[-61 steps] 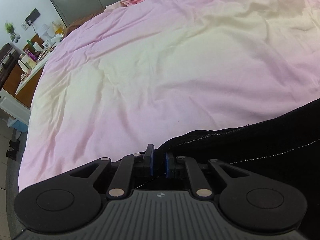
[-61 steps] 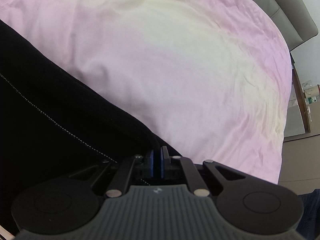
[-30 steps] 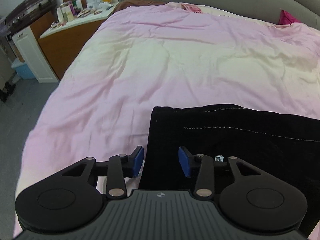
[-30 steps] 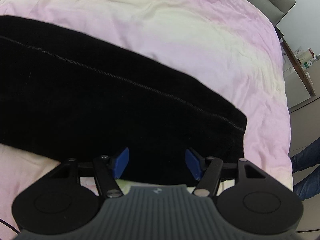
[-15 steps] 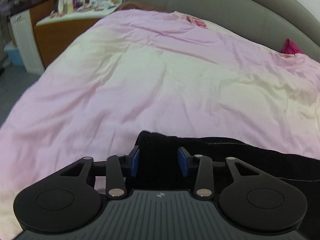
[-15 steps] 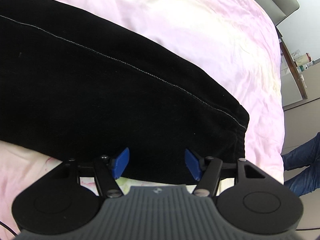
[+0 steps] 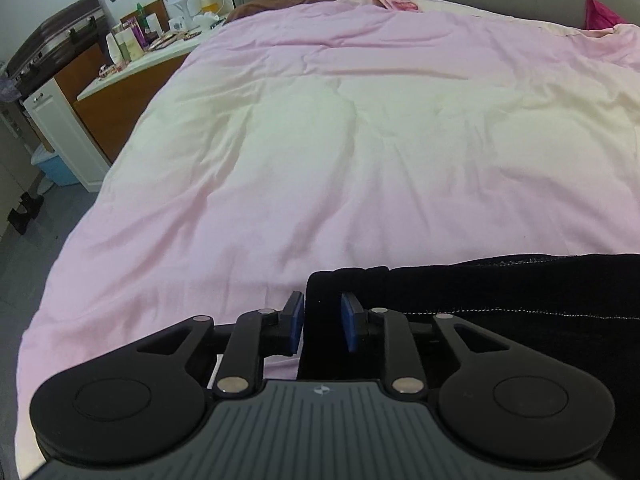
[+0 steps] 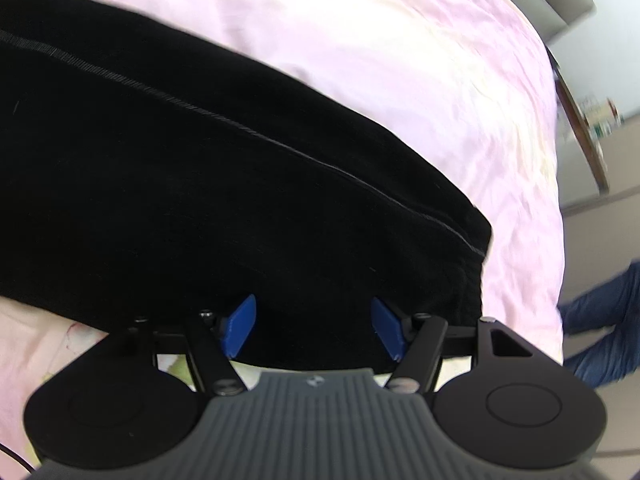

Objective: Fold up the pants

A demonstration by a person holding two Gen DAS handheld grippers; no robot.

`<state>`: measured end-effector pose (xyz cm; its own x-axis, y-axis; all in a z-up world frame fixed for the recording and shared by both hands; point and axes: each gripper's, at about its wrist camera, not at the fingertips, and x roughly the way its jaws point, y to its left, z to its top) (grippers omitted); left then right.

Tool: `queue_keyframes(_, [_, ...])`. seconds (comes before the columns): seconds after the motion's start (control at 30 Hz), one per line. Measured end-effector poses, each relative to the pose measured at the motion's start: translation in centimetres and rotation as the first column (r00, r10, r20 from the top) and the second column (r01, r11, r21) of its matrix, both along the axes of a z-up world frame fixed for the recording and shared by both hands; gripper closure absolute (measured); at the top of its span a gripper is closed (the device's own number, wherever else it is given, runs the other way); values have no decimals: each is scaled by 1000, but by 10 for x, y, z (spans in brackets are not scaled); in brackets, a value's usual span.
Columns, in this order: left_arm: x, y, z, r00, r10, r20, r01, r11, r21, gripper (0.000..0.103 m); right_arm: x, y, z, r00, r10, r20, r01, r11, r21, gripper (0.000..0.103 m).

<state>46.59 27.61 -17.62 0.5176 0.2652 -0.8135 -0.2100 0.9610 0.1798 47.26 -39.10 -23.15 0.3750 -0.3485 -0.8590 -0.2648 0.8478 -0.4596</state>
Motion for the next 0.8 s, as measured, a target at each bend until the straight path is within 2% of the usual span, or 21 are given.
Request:
queue_keyframes(0.03, [-4,-1,8,1000,-9,15,8,1000,6,68,0,-10,4,999,-31,11,31,999,19,42])
queue_keyframes(0.1, [-15,-2,26,999,-11,49,10,1000,6,55,-2,-28,13,995,-93,31,91,993,71,43])
queue_keyframes(0.13, [-22,-2,35,997,-9,73,9,1000,-6,45,-3,-39,19,991,-126,43,121,987,107,44])
queue_keyframes(0.17, [-29,-3,44,996,-5,93,7,1000,-19,39,-4,-52,25,983,-174,59,163,975,153,47])
queue_keyframes(0.23, [-43,-8,56,994,-3,113,10,998,-59,38,-7,-79,36,960,-267,82,240,940,244,50])
queue_keyframes(0.33, [-65,-22,65,995,5,99,6,994,-108,38,-12,-117,44,914,-391,107,333,875,352,53])
queue_keyframes(0.47, [-90,-40,63,997,31,78,-21,991,-130,38,-12,-164,45,852,-510,119,416,797,437,55])
queue_keyframes(0.6, [-105,-52,56,996,83,44,-77,989,-128,39,-5,-206,36,784,-614,95,481,696,533,55])
queue_keyframes(0.67, [-112,-58,55,994,104,34,-98,986,-137,39,-2,-217,27,764,-641,77,497,661,562,55])
queue_keyframes(0.8, [-119,-75,53,992,123,16,-120,982,-145,39,5,-236,0,753,-658,-12,519,582,627,55])
